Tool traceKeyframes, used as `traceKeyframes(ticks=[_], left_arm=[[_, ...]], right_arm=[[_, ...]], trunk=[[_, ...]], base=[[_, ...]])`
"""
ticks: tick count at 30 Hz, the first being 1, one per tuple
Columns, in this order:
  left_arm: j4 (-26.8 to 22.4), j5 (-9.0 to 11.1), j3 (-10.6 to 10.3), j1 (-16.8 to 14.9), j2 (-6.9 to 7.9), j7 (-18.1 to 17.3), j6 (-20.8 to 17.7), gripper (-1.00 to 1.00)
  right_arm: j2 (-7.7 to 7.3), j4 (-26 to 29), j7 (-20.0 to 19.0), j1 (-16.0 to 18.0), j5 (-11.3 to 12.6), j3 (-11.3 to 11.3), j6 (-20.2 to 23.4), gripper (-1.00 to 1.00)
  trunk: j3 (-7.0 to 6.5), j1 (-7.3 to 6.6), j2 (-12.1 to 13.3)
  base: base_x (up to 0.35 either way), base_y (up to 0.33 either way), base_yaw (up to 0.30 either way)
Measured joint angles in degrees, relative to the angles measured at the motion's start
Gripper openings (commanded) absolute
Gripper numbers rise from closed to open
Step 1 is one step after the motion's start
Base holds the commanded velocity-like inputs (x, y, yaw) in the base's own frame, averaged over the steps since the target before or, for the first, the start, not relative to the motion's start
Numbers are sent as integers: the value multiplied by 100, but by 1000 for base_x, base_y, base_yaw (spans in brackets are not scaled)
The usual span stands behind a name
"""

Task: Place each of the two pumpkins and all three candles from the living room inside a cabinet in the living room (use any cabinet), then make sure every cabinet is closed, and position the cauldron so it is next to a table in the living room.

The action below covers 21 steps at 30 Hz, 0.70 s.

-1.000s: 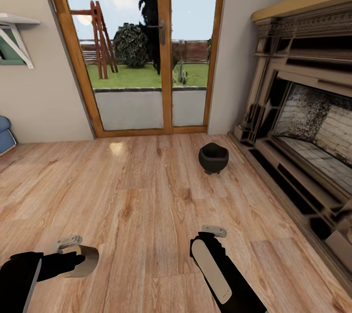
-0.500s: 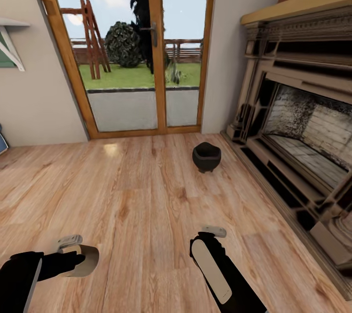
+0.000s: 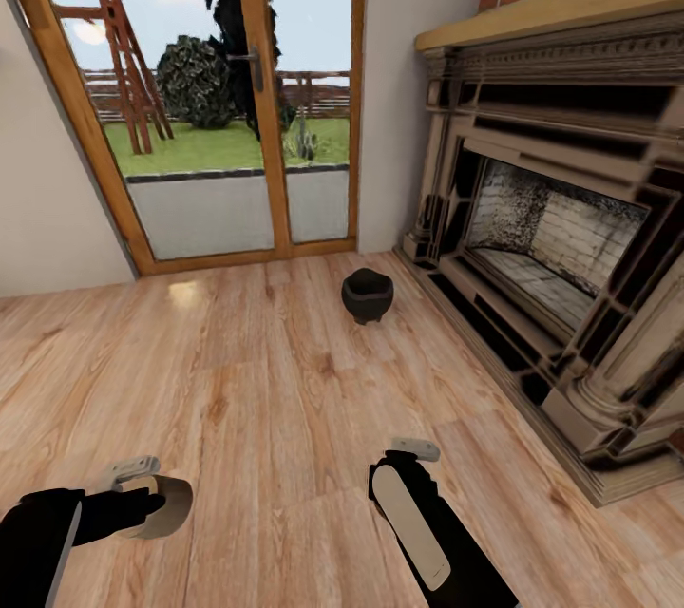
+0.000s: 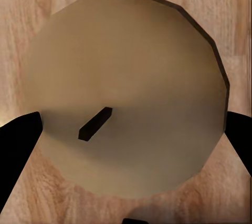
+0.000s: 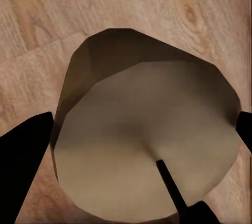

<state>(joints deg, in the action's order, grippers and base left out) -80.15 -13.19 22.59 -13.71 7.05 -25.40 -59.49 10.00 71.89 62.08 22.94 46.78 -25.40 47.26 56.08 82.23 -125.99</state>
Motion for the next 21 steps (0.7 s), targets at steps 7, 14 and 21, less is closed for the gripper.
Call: traceKeyframes(ticks=[7,14,21], left_arm=[[0,-1,0,0,14,0,6,-100],[0,-1,0,0,15,0,8,-100],[0,-1,0,0,15,0,8,-100]], right_arm=[[0,0,-2,0,1,4,0,-100],[0,0,-2,0,1,8,-8,-100],[0,0,-2,0,1,9,-9,-100]], trunk=[[-123,-154,281],[-249,-307,561],[-374,-461,842]], base=[[-3,0,-277],[0,0,-281],[0,0,-281]])
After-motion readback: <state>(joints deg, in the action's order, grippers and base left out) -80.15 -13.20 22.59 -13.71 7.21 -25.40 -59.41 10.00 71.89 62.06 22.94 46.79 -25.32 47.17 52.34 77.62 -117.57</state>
